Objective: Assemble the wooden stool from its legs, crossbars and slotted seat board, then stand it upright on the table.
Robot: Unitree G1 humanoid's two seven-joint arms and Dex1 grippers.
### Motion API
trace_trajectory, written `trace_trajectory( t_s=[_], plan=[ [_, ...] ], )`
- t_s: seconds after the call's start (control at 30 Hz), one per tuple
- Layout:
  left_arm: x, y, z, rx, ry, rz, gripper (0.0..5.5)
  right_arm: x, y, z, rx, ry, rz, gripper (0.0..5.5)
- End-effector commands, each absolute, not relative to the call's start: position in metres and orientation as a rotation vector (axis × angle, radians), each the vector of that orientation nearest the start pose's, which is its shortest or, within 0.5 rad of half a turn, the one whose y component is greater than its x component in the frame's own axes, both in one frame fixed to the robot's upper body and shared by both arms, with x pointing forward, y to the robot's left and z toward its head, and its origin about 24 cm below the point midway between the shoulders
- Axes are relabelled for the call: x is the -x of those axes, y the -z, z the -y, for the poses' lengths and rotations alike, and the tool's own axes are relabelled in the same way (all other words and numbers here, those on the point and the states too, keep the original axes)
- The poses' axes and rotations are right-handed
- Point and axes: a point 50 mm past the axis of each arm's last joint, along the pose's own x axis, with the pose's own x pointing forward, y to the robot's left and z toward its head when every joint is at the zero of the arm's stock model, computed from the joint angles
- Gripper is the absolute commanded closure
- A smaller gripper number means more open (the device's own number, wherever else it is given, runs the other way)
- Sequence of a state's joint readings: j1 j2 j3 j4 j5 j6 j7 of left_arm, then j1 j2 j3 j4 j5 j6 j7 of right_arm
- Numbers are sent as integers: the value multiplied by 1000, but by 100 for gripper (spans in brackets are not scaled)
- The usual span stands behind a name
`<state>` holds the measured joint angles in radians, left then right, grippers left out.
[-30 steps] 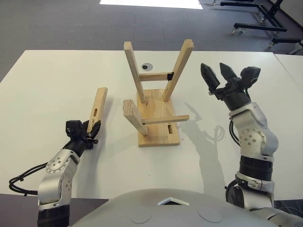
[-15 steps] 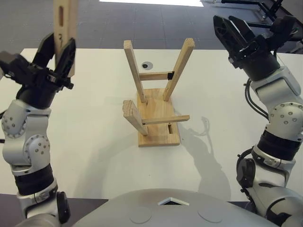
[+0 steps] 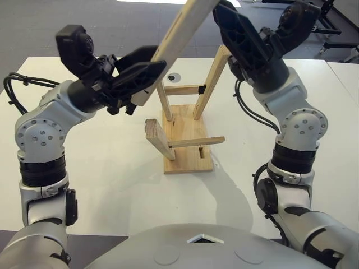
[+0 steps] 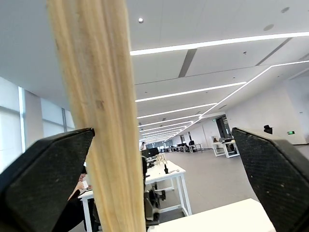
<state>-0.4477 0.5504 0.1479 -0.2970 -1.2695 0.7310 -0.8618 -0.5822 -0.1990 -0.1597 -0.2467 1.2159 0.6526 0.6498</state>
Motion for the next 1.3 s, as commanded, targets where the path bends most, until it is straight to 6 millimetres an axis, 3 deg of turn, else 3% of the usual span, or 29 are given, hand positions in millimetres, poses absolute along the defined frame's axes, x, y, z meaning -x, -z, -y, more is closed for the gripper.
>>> trace_trajectory(
  t_s=[0.03,0.47,0.7,1.0,1.3],
  plan=[
    [-258,-223,-153,414,1437,165,346,-262,-254,98,-735,-1440,420,26],
    [-260,-215,-147,366,1483,88,346,-257,-250,85,-725,-1461,401,26],
    [-261,-230,-149,371,1495,138,346,-258,-244,85,-711,-1467,386,154],
    [-255,-225,-153,375,1531,93,346,-258,-247,87,-724,-1459,427,331],
    [-260,-228,-157,410,1479,129,346,-258,-244,88,-708,-1452,442,343]
  ],
)
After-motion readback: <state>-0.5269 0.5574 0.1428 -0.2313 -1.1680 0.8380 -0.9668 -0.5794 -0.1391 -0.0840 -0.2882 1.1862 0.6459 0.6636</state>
